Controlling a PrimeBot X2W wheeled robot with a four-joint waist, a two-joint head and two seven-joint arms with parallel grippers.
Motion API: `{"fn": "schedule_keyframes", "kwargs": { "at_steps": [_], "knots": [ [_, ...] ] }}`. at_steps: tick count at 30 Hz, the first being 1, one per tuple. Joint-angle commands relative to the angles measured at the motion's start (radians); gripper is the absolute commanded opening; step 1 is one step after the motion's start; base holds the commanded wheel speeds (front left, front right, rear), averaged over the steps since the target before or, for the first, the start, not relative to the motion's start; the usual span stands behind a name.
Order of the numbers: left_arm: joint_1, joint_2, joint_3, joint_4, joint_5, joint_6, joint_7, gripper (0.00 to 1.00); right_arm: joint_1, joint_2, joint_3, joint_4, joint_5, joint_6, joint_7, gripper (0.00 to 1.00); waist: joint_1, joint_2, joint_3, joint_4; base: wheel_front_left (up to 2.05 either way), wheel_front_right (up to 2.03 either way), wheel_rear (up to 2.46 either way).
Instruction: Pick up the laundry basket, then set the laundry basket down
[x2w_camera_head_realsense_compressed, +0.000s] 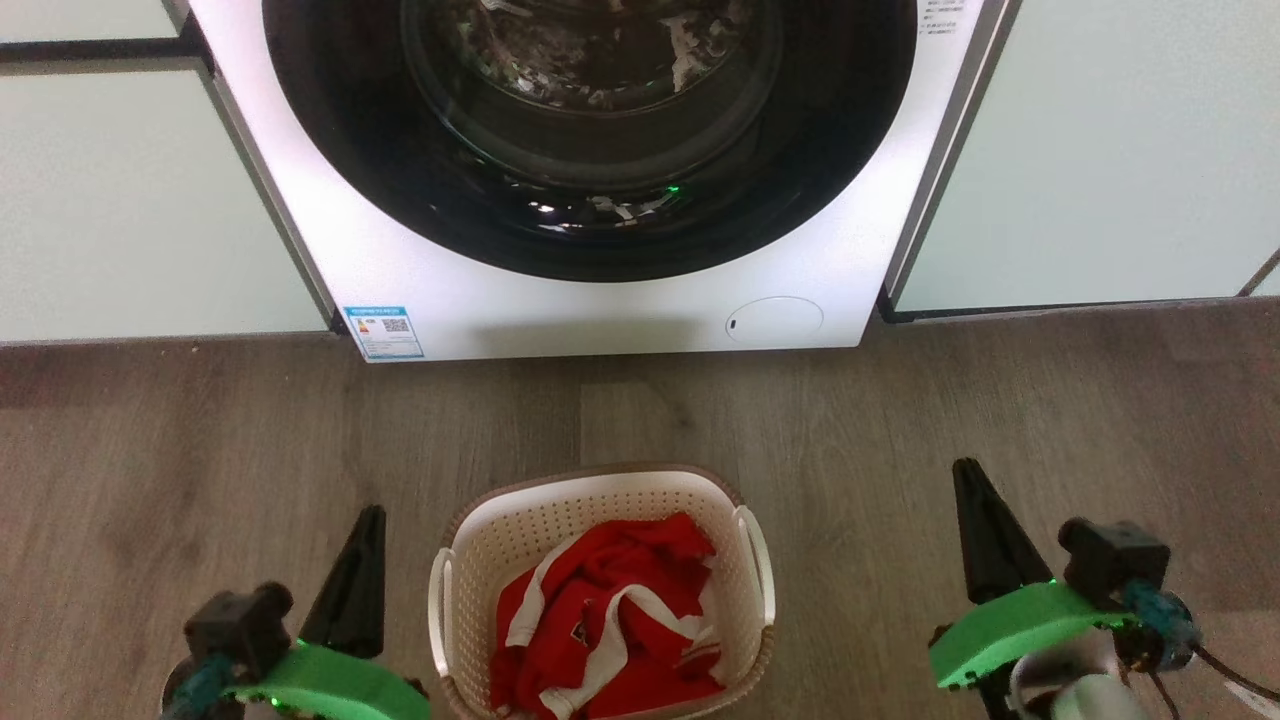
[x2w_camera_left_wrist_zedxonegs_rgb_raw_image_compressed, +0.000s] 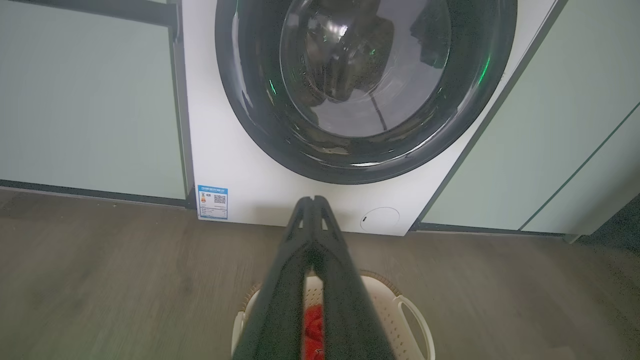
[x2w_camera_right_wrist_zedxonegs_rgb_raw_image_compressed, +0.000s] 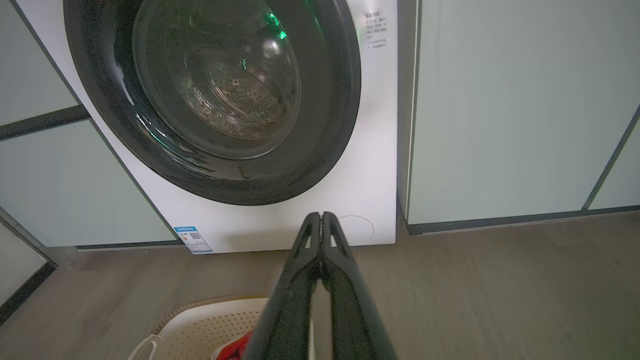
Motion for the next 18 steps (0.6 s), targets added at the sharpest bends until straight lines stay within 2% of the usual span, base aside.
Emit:
{"fn": "schedule_keyframes", "kwargs": {
  "at_steps": [1,18],
  "knots": [
    [-0.043,0.004,0.005,-0.029,-0.028,0.001,0.005,0.0,-0.041,-0.005,-0.007,-0.031,0.029,0.0,0.004,0.0,0.0,0.0,0.0,0.0,0.0,0.0,0.0],
    [-0.07,0.012,0.02,-0.008,-0.212,-0.001,0.043,0.0,-0.054,-0.014,-0.025,-0.017,0.214,0.001,0.041,0.0,0.0,0.0,-0.001,0.001,0.0,0.0,0.0]
  ]
}}
